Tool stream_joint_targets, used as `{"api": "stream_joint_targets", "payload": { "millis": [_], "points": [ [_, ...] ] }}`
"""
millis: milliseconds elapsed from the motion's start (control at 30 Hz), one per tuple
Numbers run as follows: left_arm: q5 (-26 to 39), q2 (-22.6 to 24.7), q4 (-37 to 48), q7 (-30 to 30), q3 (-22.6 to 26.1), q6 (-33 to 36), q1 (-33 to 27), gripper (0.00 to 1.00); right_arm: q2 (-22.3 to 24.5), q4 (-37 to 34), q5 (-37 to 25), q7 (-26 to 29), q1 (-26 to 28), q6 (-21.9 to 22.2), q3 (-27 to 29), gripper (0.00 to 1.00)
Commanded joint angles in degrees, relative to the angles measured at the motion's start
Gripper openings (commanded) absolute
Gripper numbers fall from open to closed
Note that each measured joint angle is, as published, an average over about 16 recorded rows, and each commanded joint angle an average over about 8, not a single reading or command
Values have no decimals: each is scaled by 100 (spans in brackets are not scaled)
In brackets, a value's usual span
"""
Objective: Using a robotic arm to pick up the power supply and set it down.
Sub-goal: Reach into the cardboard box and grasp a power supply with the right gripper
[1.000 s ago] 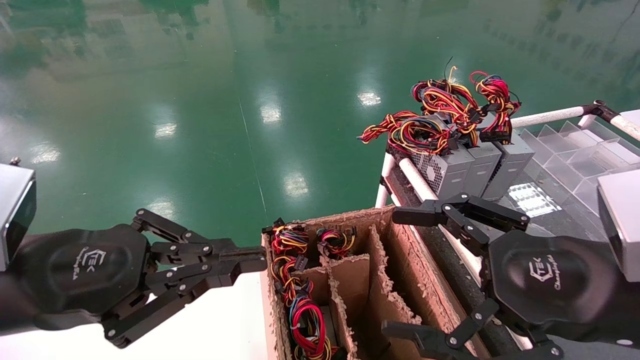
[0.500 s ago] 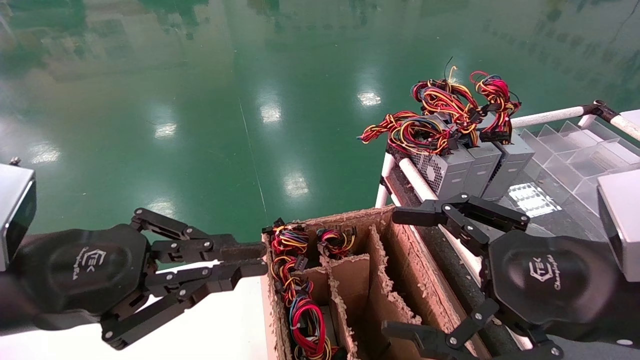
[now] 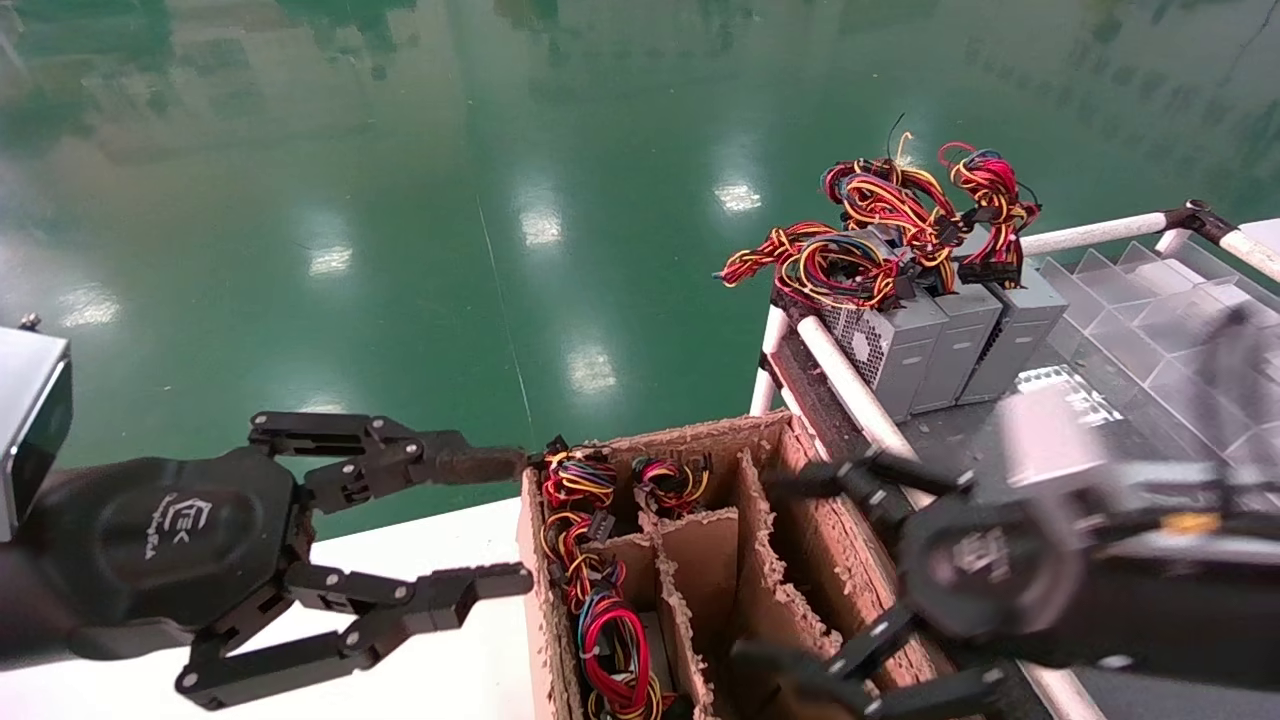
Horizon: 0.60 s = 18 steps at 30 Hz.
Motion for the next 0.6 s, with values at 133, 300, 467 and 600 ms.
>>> {"api": "stream_joint_targets", "payload": {
  "millis": [133,300,467,600],
  "points": [
    [-1,-1,0,1,2,-1,-1,100,-339,31,-769,166,191,41,-465,100],
    [-3,-2,0,2,4,-2,-1,100,-652,-3,-1324,170,224,210,-756,72],
    [-4,-3,0,3,7,-2,-2,100,-873,-175,-1501,127,249,298,-866,9],
    [-6,-3,1,4,8,-3,-2,100,-1043,-303,-1624,44,249,418,-922,0]
  ]
}}
